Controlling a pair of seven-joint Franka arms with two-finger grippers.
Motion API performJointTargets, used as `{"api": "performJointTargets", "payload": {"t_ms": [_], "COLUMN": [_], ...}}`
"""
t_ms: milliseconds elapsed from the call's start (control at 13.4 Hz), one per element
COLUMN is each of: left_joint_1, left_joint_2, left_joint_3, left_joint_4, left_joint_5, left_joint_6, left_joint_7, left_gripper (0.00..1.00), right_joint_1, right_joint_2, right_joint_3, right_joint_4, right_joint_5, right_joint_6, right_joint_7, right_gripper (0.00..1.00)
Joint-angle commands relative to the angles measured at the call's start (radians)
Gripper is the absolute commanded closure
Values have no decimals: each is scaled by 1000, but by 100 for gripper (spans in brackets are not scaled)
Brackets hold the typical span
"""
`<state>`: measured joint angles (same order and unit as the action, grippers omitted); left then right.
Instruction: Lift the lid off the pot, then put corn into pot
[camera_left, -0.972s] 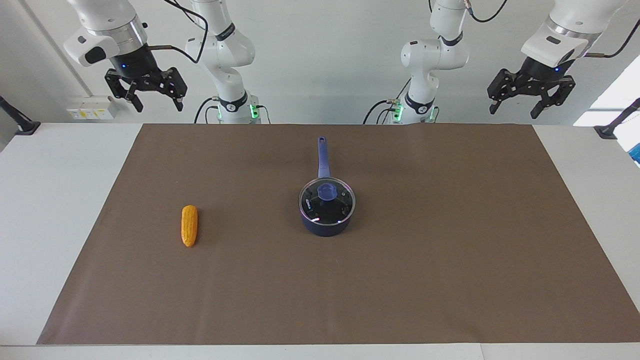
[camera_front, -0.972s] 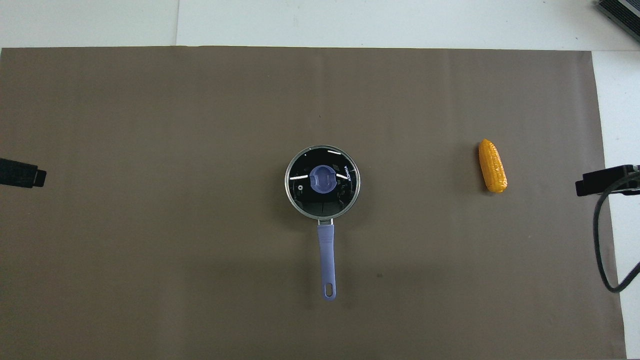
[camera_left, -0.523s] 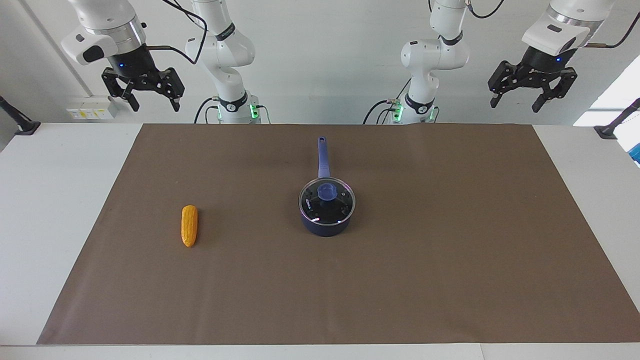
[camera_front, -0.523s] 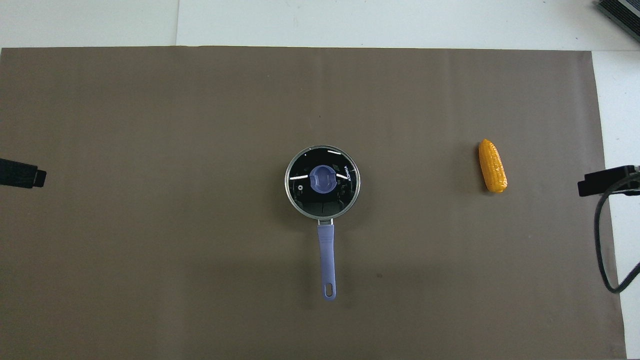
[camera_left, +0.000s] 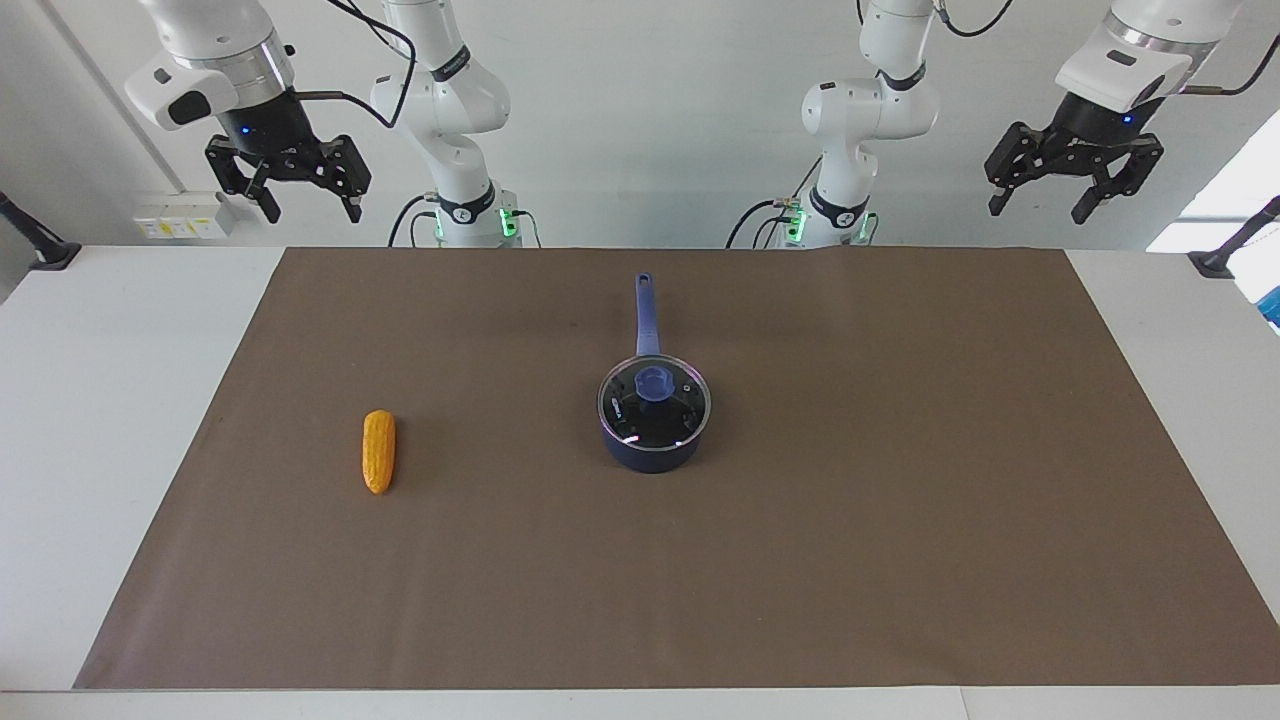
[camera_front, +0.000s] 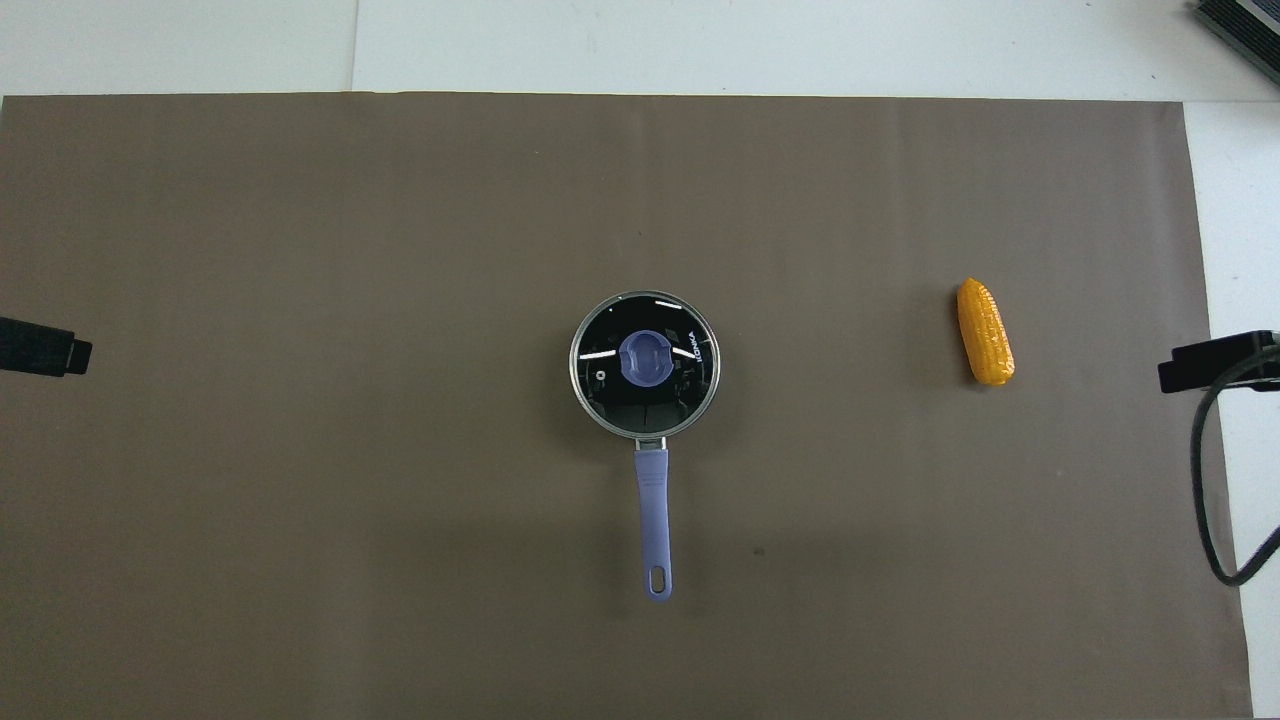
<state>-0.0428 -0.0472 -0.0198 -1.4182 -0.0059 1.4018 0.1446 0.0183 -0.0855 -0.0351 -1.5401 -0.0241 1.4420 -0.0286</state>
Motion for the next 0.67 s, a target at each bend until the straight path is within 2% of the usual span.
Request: {"api": "performJointTargets", "payload": {"t_ms": [0,598], "left_joint_1": [14,14], "left_joint_2": [-10,-17], "left_joint_3": [-8,-9], "left_joint_4": [-4,-8], "left_joint_5": [-3,-5], "left_joint_6": [-15,-32], "left_joint_7": [-8,-10], "left_gripper": [0,0], "right_joint_1": [-9,-9], "right_joint_2": [-20,-20], "right_joint_3": [4,3], "right_joint_4": [-23,-23], "right_joint_5": [7,7], "right_joint_6": [23,23], "right_joint_7": [-20,-20], "right_gripper": [0,0]}}
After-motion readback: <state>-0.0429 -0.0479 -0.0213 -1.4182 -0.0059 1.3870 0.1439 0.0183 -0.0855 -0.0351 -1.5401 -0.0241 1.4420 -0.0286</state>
